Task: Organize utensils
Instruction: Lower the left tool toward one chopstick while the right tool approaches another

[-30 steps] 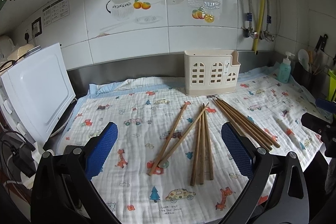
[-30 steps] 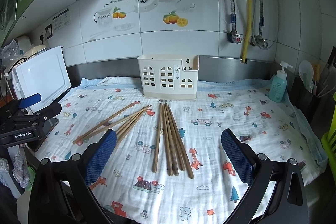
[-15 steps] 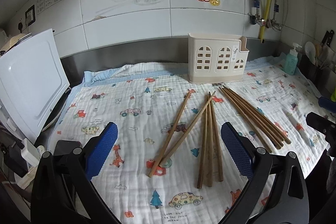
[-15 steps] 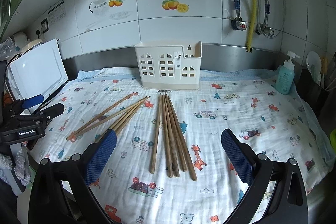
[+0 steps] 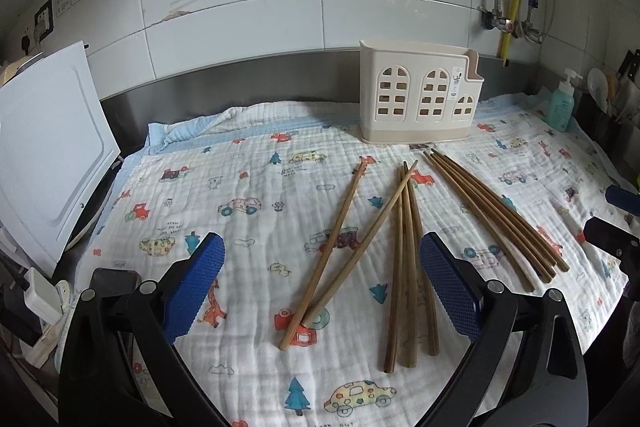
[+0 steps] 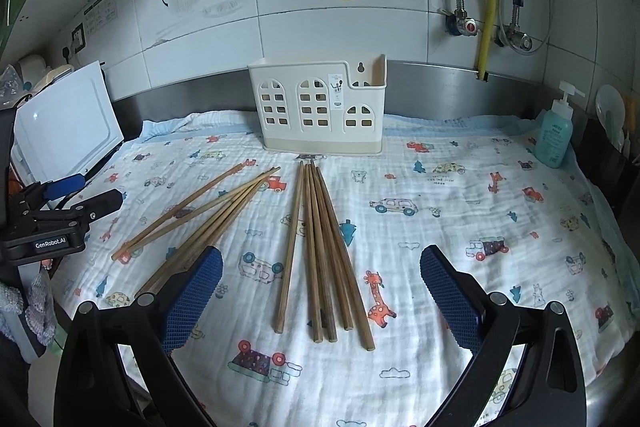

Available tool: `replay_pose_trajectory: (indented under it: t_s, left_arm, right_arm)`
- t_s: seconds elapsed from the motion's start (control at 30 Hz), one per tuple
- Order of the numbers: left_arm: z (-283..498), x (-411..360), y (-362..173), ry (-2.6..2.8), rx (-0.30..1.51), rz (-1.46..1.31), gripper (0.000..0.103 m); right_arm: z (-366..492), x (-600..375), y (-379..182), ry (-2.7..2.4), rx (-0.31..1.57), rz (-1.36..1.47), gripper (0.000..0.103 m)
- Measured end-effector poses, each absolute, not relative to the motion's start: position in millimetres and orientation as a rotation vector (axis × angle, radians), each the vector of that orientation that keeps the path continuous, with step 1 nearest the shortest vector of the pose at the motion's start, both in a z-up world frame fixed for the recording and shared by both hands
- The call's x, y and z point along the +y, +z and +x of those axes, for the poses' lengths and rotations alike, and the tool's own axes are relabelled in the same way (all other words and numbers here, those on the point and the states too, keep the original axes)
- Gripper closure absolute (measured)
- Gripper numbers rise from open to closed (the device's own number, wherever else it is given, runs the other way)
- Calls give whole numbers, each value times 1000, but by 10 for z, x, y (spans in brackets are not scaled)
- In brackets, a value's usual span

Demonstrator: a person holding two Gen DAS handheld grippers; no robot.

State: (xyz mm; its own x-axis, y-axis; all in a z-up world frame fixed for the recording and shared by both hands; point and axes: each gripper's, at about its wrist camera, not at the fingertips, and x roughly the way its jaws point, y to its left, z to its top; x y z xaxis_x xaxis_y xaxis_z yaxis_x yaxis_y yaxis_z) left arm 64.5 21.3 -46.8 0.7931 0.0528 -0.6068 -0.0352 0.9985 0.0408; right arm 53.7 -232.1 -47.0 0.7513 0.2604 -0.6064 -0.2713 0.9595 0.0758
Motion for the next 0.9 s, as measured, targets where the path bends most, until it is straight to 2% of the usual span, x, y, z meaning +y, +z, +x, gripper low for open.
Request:
replay_pose_trajectory:
  t_s: [0.23,0.3,0.37,0.4,0.43,0.47,0.53,0.6,0.77,0.9]
  left_arm:
    - [734,315,-516,60,664,21,8]
    - [757,343,-537,53,673,21,17]
    - [783,392,-571,54,686,11,17]
    - [795,413,-589,55,691,7,17]
    - [802,433,-607,52,697,2,21]
    - [811,454,-627,46,704,-4,26]
    - [827,491,-667,42,716,-14,26]
    - [851,512,-709,34,729,-11,35]
    - [921,555,-784,4,754,-25,38]
    - [976,556,-803,-14,766,-23,39]
  right_arm:
    - [615,-2365,-549,285,688,-31,8]
    - [637,-2382,-578,289,700,-30,8]
    - [653,-2390,-605,287,706,-39,10]
    - [665,-2393,-622,291,711,-41,17]
    - [677,-2401,-643,292,721,-42,22]
    - [693,-2407,-665,290,731,-41,25]
    - [722,-2430,-714,293,747,-39,26]
    - [741,-2442,-754,299,760,-45,34]
    - [806,-2487,-835,303,790,-48,44]
    - [862,-2488,-892,315,818,-62,58]
